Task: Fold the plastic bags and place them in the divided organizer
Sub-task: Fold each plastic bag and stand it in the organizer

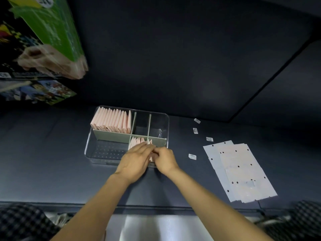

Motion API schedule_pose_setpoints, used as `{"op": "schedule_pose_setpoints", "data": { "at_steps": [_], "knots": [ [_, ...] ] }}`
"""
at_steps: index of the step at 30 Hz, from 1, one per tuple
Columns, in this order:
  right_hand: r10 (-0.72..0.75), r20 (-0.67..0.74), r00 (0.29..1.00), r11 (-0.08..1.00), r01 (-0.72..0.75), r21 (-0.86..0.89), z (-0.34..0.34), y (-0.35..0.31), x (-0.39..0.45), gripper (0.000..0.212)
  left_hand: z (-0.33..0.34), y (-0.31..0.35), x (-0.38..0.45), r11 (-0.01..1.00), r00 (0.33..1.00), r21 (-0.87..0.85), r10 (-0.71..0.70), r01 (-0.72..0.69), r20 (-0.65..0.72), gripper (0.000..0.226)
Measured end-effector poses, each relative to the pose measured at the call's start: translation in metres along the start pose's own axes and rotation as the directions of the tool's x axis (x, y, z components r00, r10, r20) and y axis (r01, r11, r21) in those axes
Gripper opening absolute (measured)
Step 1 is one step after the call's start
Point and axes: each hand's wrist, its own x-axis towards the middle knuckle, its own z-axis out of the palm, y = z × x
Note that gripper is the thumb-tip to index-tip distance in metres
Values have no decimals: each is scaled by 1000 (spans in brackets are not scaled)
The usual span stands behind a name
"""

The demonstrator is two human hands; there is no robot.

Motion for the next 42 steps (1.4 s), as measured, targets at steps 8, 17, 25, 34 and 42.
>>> {"op": "schedule_pose_setpoints", "data": {
  "at_steps": [8,17,25,34,42],
  "knots": [
    [18,-229,973,1000,-15,16,-54,108,-57,27,5,1,-3,975,994,222,-35,10,106,42],
    [402,-321,857,886,-453,-101,-104,271,-121,32,13,40,-3,958,999,284,20,-33,49,36],
    [368,-393,843,930,-329,164,-98,282,-120,8,22,74,-8,984,995,144,-102,101,-1,25],
    [81,-299,951,997,-76,30,-87,232,-123,16,49,158,-7,986,968,-69,164,-154,189,41],
    [-39,33,999,961,28,276,-58,165,-135,11,86,158,-20,962,888,-220,-44,161,458,28]
  ]
}}
